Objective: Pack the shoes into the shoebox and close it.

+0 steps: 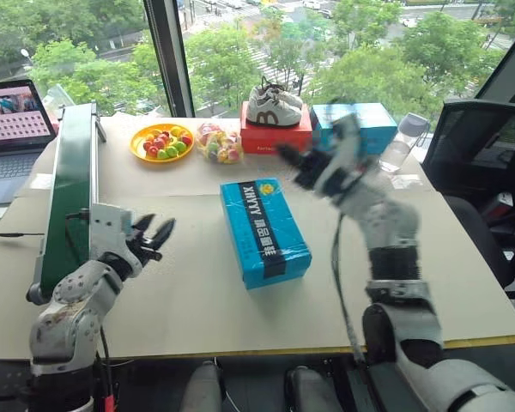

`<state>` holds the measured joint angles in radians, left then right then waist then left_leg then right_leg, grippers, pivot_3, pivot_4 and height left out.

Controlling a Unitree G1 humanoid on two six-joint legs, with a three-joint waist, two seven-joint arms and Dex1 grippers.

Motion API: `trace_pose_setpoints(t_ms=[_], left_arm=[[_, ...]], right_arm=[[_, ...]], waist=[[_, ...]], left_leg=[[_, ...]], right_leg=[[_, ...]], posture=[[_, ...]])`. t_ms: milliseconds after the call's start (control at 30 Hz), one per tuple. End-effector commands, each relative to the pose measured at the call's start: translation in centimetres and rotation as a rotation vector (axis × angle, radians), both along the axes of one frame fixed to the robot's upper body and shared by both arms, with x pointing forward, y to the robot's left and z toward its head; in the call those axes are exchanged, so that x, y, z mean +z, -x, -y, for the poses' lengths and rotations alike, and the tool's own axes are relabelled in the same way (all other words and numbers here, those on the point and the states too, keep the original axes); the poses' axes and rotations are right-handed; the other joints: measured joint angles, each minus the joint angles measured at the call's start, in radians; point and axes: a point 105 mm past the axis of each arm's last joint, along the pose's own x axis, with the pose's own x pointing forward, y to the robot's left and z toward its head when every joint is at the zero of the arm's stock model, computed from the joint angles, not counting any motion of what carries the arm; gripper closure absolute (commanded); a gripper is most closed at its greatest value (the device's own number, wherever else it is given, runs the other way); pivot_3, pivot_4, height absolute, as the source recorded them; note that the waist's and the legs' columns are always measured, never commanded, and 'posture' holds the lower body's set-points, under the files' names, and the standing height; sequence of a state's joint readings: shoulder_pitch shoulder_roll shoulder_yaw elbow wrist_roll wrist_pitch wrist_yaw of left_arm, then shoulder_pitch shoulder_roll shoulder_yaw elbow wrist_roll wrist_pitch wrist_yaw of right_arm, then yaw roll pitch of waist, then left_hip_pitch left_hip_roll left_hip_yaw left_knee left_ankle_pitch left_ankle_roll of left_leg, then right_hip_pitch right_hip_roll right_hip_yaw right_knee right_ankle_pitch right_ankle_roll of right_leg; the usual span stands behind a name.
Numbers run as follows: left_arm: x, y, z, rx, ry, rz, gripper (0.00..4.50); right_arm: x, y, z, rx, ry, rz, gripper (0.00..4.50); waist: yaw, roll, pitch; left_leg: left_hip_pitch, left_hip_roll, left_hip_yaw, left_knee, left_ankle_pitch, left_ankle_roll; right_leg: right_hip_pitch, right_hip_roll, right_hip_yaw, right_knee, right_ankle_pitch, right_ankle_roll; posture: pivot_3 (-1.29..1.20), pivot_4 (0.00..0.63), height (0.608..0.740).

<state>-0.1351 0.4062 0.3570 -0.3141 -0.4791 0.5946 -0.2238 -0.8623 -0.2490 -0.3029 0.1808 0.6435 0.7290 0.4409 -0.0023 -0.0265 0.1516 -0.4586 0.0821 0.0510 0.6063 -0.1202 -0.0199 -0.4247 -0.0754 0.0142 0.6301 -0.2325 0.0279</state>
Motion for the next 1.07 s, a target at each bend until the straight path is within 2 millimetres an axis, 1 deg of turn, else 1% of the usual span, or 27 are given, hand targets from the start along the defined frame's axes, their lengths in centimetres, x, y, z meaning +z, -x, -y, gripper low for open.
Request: trace_pose_setpoints(t_ms=[33,100,133,167,300,400,467,533,633,667,800,867,1067], left_arm=[[1.8,-0.3,-2.2,0.179,0.022,0.089,1.99],[1.5,-0.4,-2.6,0.221,0.010,0.073,1.99],[1.4,-0.4,-2.7,0.230,0.009,0.067,1.99],[1.3,-0.4,-2.7,0.235,0.010,0.062,1.99],[0.2,-0.6,-1.9,0.256,0.012,0.042,1.99],[-0.9,-0.5,-2.2,0.291,-0.019,0.009,1.99],[-1.1,-0.4,-2.5,0.310,-0.039,0.010,1.99],[-1.4,-0.5,-2.8,0.344,0.003,0.015,1.99],[-2.4,-0.5,-3.0,0.380,-0.011,0.001,1.99],[-2.7,-0.5,-3.1,0.398,0.018,0.003,1.99],[-2.9,-0.7,-2.0,0.386,0.042,0.015,1.99],[-2.9,-0.8,-1.5,0.371,0.049,0.022,1.99],[-2.5,-1.1,-0.6,0.336,0.045,0.038,1.99]], right_arm=[[-1.0,0.6,3.8,-0.135,0.110,0.016,4.47],[-4.6,0.5,6.1,-0.258,0.385,0.002,4.47],[-5.8,0.6,6.8,-0.288,0.484,-0.003,4.47],[-6.5,0.6,7.1,-0.301,0.538,-0.003,4.47],[-10.6,0.2,10.4,-0.466,0.656,-0.047,4.47],[-11.3,0.3,11.7,-0.550,0.661,-0.029,4.47],[-11.8,0.3,12.4,-0.587,0.650,-0.045,4.47],[-12.4,0.2,13.5,-0.642,0.613,-0.079,4.47],[-12.8,0.2,14.9,-0.719,0.611,-0.091,4.47],[-13.1,0.2,15.3,-0.734,0.616,-0.100,4.47],[-13.7,0.4,15.9,-0.759,0.597,-0.122,4.47],[-14.0,0.6,16.5,-0.778,0.618,-0.137,4.47],[-13.8,0.7,17.3,-0.793,0.623,-0.135,4.47]], waist=[[0.000,0.000,0.000],[0.000,0.000,0.000],[-0.001,0.000,0.000],[-0.001,0.000,0.000],[-0.014,0.000,0.000],[-0.013,-0.001,0.000],[-0.015,-0.001,0.000],[-0.012,-0.001,0.000],[-0.009,-0.001,0.000],[-0.008,-0.001,0.000],[-0.010,-0.001,0.000],[-0.010,-0.001,0.000],[-0.010,-0.001,0.000]], left_leg=[[0.000,0.000,0.000,0.000,0.000,0.000],[0.000,0.000,0.000,0.001,0.000,0.000],[0.001,0.000,0.000,0.001,0.000,0.000],[0.001,-0.001,0.000,0.001,0.000,0.000],[0.001,-0.001,0.001,0.001,0.000,0.000],[0.002,-0.001,0.000,0.002,0.000,0.000],[0.002,-0.002,0.001,0.001,0.000,0.000],[0.002,-0.002,0.001,0.001,0.000,0.000],[0.002,-0.002,0.001,0.002,0.000,0.000],[0.002,-0.002,0.000,0.002,0.000,0.000],[0.002,-0.002,0.001,0.002,0.000,0.000],[0.002,-0.002,0.000,0.002,0.000,0.000],[0.002,-0.003,0.000,0.002,0.000,0.000]], right_leg=[[0.000,0.000,0.000,0.000,0.000,0.000],[0.000,0.000,0.000,0.001,0.000,0.000],[0.001,0.000,0.000,0.001,0.000,0.000],[0.001,0.000,0.001,0.000,0.000,0.000],[0.000,0.000,0.003,0.000,0.001,0.001],[0.001,0.000,0.003,0.000,0.001,0.001],[0.001,0.000,0.003,0.000,0.001,0.001],[0.001,0.000,0.003,0.000,0.001,0.001],[0.002,0.000,0.003,0.000,0.001,0.002],[0.002,0.000,0.003,0.000,0.001,0.002],[0.002,-0.001,0.003,-0.001,0.001,0.002],[0.002,0.000,0.003,-0.001,0.001,0.002],[0.002,-0.001,0.004,-0.001,0.001,0.003]], posture=[[0.00,0.150,0.737],[0.00,0.150,0.737],[0.00,0.150,0.737],[0.00,0.150,0.737],[0.00,0.150,0.737],[0.00,0.150,0.737],[0.00,0.150,0.737],[0.00,0.150,0.737],[0.00,0.150,0.737],[0.00,0.150,0.737],[0.00,0.150,0.737],[0.00,0.150,0.737],[0.00,0.150,0.737]])
